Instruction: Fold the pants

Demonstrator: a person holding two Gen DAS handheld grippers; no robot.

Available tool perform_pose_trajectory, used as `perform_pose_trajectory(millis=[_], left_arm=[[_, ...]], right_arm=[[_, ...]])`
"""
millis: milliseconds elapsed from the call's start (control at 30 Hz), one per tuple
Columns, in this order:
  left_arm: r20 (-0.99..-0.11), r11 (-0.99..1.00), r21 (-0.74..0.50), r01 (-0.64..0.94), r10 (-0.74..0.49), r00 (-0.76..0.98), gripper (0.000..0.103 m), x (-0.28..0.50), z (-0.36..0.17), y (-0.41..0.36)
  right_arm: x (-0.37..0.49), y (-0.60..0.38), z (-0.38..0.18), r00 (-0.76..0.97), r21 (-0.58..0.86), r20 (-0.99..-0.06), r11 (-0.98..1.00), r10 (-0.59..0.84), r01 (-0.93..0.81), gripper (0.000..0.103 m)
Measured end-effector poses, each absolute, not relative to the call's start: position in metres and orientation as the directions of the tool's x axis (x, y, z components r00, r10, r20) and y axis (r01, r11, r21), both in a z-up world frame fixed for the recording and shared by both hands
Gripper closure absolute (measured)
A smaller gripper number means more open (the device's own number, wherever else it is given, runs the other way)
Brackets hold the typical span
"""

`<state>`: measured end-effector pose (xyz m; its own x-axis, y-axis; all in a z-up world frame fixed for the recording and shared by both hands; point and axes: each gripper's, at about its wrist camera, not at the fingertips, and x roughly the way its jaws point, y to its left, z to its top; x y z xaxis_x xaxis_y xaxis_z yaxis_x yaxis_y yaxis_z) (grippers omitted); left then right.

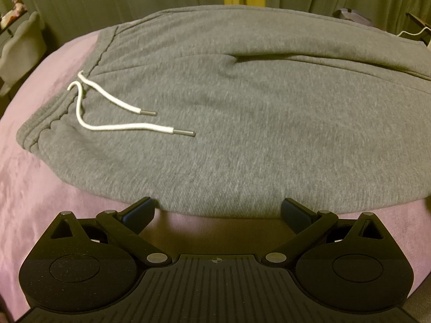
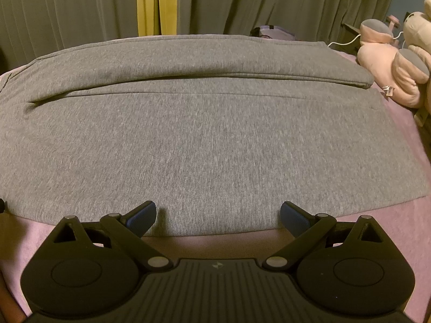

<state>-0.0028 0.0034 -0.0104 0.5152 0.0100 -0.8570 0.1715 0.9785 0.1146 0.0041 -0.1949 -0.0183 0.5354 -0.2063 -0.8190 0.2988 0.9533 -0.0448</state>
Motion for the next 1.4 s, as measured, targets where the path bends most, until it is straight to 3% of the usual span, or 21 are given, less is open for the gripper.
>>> perform_pose_trajectory(millis=[1400], left_arm=[[-0.872, 0.977, 0.122, 0.174, 0.021, 0.488, 0.0, 0.0025, -0.0137, 0.001]], right_arm=[[0.0099, -0.1989, -0.0258, 0.518, 0.01, -0.84, 0.95, -0.162, 0.313, 0.004]])
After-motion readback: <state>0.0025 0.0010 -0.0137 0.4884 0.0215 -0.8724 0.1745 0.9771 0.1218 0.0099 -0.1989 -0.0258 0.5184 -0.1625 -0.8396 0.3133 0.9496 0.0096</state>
